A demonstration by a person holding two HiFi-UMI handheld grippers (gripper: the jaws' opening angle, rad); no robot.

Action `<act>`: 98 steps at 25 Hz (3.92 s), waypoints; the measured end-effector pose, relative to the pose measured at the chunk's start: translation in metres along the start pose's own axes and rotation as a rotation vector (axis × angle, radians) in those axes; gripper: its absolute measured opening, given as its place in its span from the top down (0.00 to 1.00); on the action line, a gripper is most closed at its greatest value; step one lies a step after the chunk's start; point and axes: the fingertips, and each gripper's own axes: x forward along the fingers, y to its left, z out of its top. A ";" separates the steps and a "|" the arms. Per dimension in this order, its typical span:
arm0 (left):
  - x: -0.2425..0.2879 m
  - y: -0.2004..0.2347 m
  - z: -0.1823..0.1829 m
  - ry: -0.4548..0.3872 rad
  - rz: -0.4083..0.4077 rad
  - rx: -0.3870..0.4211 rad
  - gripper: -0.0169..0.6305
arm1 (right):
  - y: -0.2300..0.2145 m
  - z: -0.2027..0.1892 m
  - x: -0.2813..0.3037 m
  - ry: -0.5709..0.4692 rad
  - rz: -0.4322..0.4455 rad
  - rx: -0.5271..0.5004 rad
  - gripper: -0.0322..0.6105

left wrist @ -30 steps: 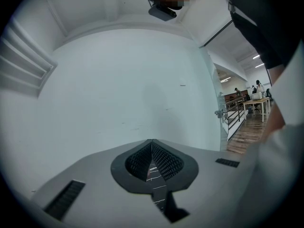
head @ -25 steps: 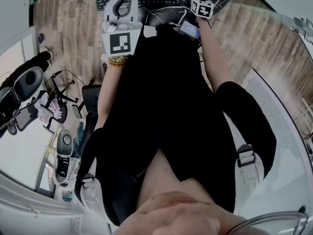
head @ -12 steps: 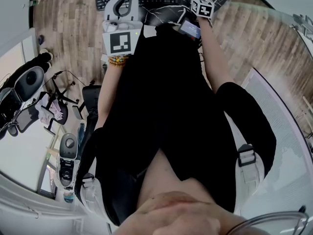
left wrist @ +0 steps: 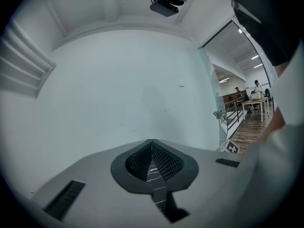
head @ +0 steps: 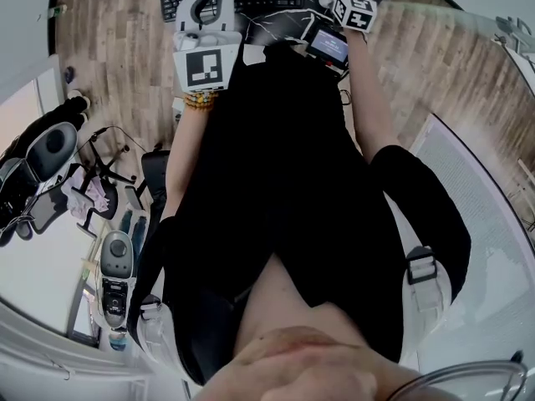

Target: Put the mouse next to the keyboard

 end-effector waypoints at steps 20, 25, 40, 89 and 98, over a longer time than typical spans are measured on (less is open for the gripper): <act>0.018 -0.017 0.023 -0.080 -0.046 0.010 0.95 | 0.047 0.134 -0.081 -0.356 0.091 -0.145 0.52; 0.023 -0.021 0.026 -0.094 -0.054 0.009 0.95 | 0.056 0.160 -0.104 -0.421 0.091 -0.160 0.52; 0.039 -0.037 0.038 -0.126 -0.093 0.029 0.95 | 0.082 0.227 -0.162 -0.607 0.120 -0.175 0.52; 0.050 -0.063 0.034 -0.164 -0.171 0.000 0.95 | 0.091 0.239 -0.212 -0.724 0.043 -0.185 0.89; 0.043 -0.066 0.033 -0.163 -0.176 0.008 0.95 | 0.085 0.234 -0.220 -0.730 0.020 -0.190 0.89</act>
